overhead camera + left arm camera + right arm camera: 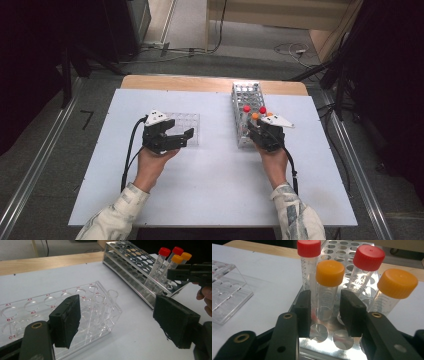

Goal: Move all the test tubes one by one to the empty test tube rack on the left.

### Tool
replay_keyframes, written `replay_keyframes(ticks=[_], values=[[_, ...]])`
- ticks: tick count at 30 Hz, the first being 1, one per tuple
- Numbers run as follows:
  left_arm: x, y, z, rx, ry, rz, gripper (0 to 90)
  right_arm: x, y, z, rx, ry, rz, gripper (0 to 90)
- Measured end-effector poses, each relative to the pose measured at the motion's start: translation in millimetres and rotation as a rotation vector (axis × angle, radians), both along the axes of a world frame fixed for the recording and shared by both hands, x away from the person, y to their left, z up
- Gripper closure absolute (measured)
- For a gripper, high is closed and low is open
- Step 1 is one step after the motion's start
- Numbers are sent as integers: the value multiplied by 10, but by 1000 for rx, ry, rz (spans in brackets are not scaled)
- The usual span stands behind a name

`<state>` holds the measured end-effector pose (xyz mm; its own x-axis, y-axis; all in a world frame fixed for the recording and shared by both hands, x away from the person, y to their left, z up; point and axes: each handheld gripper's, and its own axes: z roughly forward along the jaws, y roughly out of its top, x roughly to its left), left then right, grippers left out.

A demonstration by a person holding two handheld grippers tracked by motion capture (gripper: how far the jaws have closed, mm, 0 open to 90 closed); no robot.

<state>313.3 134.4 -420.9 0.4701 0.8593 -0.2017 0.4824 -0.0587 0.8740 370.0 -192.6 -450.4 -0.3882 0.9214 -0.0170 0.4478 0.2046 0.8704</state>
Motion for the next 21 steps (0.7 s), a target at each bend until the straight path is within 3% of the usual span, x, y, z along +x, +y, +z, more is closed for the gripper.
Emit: replay_keyframes(ticks=[6,11,21], values=[[2,6,-3,-1,2,0,229,39,8,-42,1,12,-9,703],[6,4,-12,0,5,0,229,25,5,-17,2,-5,-5,712],[3,8,-8,3,2,2,221,-44,-9,321,16,-54,8,715]])
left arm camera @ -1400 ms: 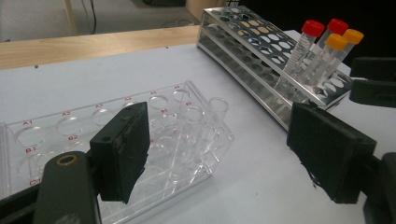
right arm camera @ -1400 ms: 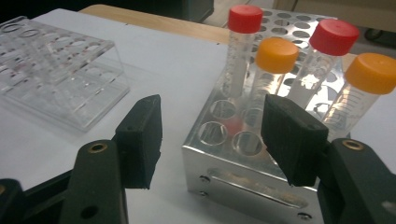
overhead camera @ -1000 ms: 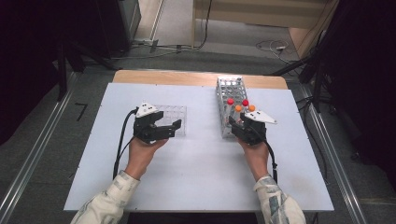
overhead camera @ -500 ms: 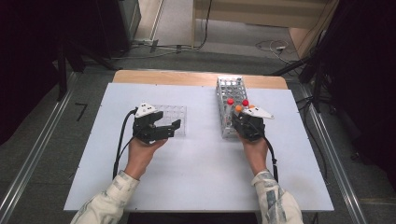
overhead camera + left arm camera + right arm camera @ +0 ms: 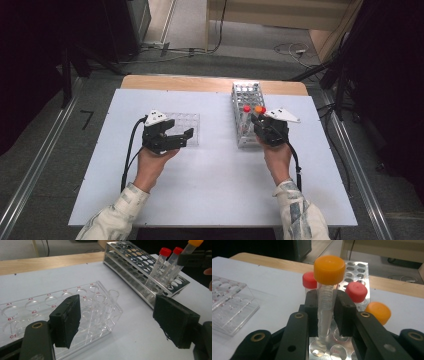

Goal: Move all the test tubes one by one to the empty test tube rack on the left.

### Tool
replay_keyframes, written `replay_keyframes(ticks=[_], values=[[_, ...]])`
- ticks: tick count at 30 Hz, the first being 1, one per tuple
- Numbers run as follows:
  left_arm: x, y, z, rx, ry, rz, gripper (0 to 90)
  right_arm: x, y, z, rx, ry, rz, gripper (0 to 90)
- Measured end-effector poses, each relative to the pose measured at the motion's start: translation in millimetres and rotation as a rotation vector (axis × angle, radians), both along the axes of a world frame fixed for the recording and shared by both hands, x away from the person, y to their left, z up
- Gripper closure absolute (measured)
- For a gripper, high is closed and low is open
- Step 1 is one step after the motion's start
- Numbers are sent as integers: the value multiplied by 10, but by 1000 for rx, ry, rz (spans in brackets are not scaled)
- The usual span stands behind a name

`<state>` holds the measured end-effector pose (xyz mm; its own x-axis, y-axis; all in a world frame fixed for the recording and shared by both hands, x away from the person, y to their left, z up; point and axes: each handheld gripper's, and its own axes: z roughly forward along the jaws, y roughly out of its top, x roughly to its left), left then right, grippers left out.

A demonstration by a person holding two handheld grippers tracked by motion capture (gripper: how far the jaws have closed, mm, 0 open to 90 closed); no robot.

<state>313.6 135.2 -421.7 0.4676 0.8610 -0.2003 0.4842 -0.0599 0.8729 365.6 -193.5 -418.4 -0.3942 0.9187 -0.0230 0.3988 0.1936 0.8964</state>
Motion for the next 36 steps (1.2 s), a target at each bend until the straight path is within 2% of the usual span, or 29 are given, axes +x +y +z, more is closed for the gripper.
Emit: replay_keyframes(ticks=[7,13,24,36], values=[[7,10,0,9,-3,15,194,-57,-16,153,14,-19,14,715],[8,6,-2,12,-7,16,184,-147,28,205,13,-25,45,716],[1,10,9,8,-11,16,185,-224,136,200,17,-15,107,715],[-12,14,24,5,-18,16,186,-300,396,90,10,9,179,716]])
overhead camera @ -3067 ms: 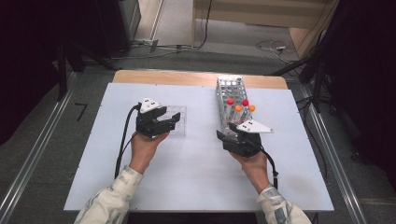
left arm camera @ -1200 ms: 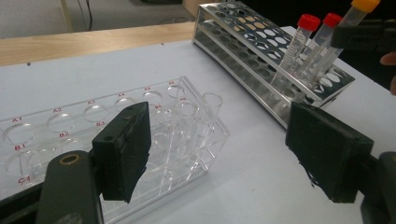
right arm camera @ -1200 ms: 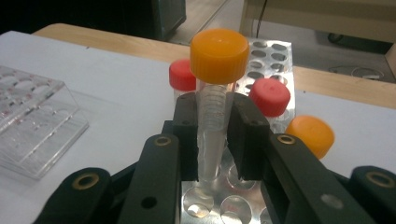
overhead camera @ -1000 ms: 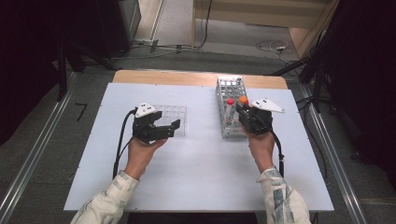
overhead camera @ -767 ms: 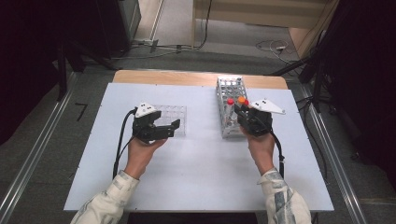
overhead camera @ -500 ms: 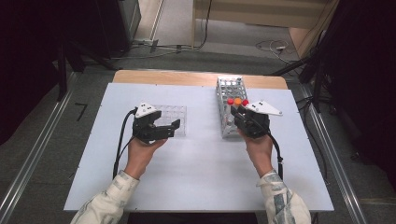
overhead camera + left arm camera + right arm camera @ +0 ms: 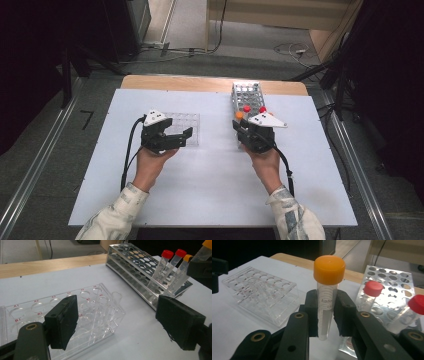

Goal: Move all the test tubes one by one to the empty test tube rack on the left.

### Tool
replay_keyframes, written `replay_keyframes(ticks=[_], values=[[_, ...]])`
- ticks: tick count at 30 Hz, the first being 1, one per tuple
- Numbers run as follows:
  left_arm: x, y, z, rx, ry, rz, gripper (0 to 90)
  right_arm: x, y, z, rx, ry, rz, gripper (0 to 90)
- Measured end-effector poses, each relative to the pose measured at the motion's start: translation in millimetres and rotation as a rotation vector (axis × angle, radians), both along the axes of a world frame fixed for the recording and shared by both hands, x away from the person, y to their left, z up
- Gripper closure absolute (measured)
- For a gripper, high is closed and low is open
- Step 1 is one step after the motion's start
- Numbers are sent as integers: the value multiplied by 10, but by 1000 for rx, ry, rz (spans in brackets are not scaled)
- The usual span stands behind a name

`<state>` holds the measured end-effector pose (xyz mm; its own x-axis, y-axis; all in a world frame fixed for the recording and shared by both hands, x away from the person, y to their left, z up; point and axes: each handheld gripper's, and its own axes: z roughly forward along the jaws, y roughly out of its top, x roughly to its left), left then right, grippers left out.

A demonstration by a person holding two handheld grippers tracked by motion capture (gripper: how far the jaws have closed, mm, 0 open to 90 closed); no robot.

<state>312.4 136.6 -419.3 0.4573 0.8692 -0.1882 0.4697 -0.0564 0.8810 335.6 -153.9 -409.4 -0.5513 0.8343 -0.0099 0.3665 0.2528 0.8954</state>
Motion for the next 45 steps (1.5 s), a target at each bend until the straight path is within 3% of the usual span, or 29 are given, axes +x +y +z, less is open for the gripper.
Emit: replay_keyframes(ticks=[24,34,38,45], values=[[-57,-87,50,4,-16,-37,190,-130,556,-289,-5,59,127,716],[-84,-167,57,10,-18,-76,209,-184,817,-372,-10,79,178,716],[-97,-178,55,10,-24,-96,285,-216,942,-379,-19,77,207,716],[-114,-184,42,8,-28,-129,548,-229,1018,-378,-12,77,222,716]])
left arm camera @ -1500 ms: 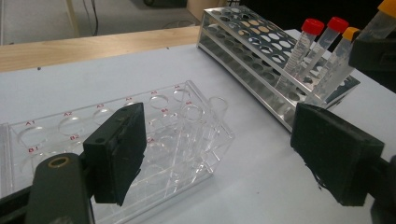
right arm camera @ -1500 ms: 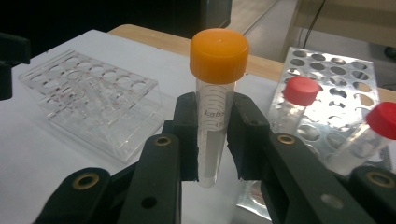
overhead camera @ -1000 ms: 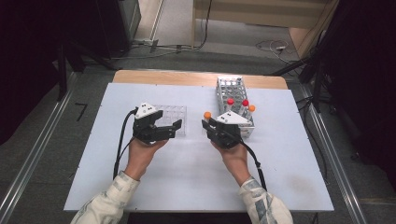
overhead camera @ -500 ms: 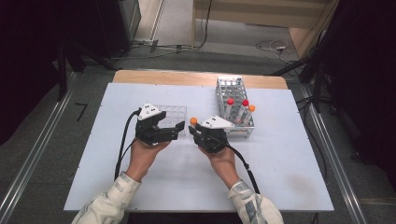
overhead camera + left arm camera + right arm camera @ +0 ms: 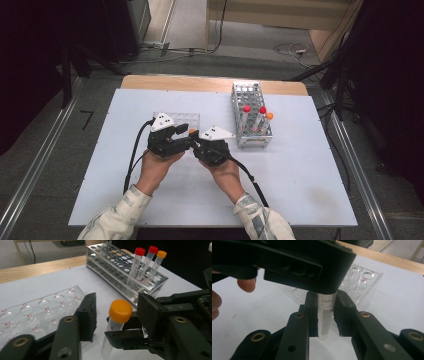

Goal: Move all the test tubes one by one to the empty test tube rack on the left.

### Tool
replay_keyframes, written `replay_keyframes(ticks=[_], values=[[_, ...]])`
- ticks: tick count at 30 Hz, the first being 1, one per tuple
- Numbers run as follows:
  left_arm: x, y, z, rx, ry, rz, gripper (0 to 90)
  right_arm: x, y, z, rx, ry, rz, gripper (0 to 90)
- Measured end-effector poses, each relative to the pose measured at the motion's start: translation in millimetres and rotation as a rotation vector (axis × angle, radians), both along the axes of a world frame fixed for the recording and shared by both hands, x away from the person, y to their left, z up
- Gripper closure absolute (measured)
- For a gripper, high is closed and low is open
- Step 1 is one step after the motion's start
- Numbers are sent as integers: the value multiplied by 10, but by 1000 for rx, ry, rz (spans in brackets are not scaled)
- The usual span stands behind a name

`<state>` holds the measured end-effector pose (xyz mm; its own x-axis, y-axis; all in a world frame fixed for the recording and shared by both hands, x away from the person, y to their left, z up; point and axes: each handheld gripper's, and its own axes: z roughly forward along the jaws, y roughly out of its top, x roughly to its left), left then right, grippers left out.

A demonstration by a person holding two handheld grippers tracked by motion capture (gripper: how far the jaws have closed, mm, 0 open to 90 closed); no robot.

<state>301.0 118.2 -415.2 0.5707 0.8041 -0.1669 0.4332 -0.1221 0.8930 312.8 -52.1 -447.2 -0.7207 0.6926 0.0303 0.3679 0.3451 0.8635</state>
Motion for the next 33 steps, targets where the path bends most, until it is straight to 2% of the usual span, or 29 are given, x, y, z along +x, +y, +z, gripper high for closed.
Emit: replay_keyframes(ticks=[8,15,18,20,22,27,33], values=[[9,-25,-30,8,13,-18,682,1,-10,11,3,-5,-2,716],[6,-27,-26,15,9,-13,695,1,-16,14,2,-5,-3,710],[10,-6,-10,7,2,-8,697,9,-26,19,2,-1,11,606],[12,17,1,3,3,0,697,9,-36,18,-9,11,8,574],[17,39,10,2,4,11,697,4,-64,16,-27,11,15,502],[35,111,74,-12,-15,41,698,4,-206,49,-32,17,11,423],[73,199,176,-30,-27,74,697,1,-369,95,-34,10,-2,379]])
